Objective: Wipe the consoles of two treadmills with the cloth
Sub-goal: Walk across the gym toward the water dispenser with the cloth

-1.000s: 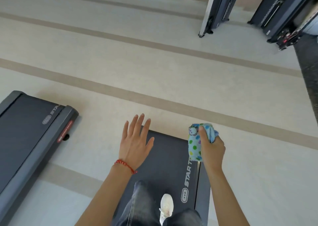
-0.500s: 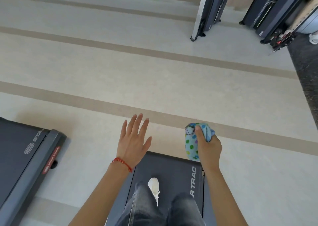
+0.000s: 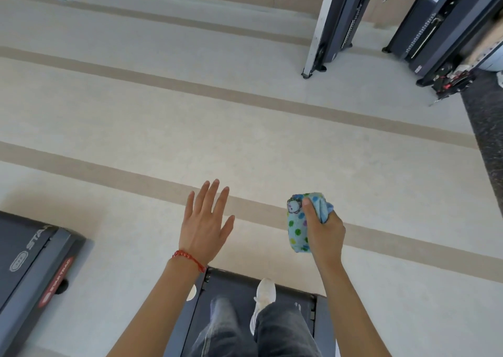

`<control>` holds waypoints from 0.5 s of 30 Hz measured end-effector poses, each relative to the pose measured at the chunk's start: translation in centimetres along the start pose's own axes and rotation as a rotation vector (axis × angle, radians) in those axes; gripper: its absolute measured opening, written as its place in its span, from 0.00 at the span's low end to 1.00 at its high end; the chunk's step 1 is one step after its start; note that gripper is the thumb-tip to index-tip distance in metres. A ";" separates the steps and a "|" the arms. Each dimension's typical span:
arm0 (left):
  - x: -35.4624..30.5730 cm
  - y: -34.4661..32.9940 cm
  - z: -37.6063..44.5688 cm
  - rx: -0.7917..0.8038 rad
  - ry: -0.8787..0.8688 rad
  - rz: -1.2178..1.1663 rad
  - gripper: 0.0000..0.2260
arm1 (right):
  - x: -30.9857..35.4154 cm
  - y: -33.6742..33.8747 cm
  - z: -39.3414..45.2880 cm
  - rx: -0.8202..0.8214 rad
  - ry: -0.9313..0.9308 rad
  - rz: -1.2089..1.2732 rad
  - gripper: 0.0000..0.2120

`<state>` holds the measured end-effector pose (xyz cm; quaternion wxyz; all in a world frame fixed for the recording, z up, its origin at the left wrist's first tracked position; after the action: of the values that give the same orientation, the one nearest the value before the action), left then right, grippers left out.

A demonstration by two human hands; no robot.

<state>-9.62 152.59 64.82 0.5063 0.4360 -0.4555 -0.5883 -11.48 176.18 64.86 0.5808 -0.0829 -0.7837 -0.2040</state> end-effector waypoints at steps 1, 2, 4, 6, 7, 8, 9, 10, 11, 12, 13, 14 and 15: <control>-0.1 -0.4 1.1 -0.002 0.013 -0.003 0.23 | 0.4 -0.3 1.3 0.008 0.006 -0.003 0.10; -0.1 -0.7 2.0 0.000 0.024 -0.005 0.23 | 0.8 -0.6 2.5 0.016 0.012 -0.007 0.11; -0.3 -1.2 3.7 0.009 0.038 -0.005 0.23 | 1.5 -1.2 4.6 0.034 0.023 -0.021 0.11; -0.1 -1.7 5.2 0.010 0.053 -0.006 0.23 | 1.9 -1.9 6.3 0.047 0.030 -0.036 0.11; 0.1 -2.0 6.0 0.010 0.064 -0.004 0.23 | 2.0 -2.4 7.1 0.056 0.034 -0.045 0.11; 0.3 -2.2 6.7 0.012 0.075 0.002 0.23 | 2.2 -3.0 7.9 0.067 0.038 -0.055 0.11; 0.7 -2.5 7.5 0.013 0.085 0.007 0.23 | 2.3 -3.7 8.8 0.080 0.041 -0.062 0.12; 1.0 -3.0 8.4 0.012 0.092 0.009 0.23 | 2.4 -4.4 9.7 0.092 0.041 -0.065 0.12; 1.4 -3.5 9.2 0.010 0.096 0.006 0.24 | 2.5 -5.2 10.5 0.104 0.041 -0.063 0.12; 1.8 -4.2 10.1 0.007 0.099 -0.001 0.24 | 2.5 -6.1 11.5 0.115 0.046 -0.058 0.12; 2.4 -5.0 11.0 -0.001 0.103 -0.007 0.24 | 2.3 -7.1 12.5 0.125 0.058 -0.053 0.11; 3.0 -6.0 12.0 -0.014 0.104 -0.009 0.24 | 2.1 -8.2 13.7 0.133 0.072 -0.051 0.11; 3.8 -7.0 13.2 -0.028 0.104 -0.006 0.24 | 1.9 -9.3 14.9 0.135 0.081 -0.048 0.10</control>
<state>-24.28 150.62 60.45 0.5336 0.4602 -0.4189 -0.5727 -28.60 173.76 60.98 0.6112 -0.0164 -0.7734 -0.1677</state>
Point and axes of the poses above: each hand's wrist, its own z-axis towards the middle knuckle, its own y-axis out of the back of the hand, x = y × z, the point moved 5 cm from there along z, towards the middle knuckle, and after that the axes turned 6 degrees about z, right-handed, at the moved point
